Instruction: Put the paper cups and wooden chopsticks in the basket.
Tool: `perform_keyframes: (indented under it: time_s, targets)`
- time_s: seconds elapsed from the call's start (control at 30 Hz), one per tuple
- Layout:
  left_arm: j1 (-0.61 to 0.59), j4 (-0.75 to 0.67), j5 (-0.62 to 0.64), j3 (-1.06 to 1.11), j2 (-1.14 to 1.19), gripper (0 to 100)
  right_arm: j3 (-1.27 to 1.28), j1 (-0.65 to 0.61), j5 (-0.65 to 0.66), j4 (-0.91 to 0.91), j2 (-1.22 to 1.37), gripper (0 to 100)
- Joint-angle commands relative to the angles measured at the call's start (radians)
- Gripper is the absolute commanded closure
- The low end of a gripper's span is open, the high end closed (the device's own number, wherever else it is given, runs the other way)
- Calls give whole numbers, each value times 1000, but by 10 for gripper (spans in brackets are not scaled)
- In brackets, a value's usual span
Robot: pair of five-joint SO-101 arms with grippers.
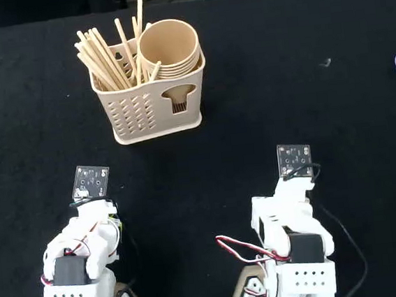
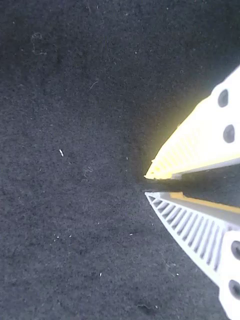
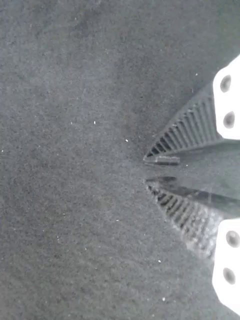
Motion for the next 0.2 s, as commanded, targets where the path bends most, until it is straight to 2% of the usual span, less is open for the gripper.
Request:
perform_keyframes:
  time_s: [0.0,0.17]
  targets:
    - [-8,-12,-5,24,-3,945,-1,17,-12,8,-94,939]
    - [-8,-12,-5,24,-3,945,-1,17,-12,8,-94,939]
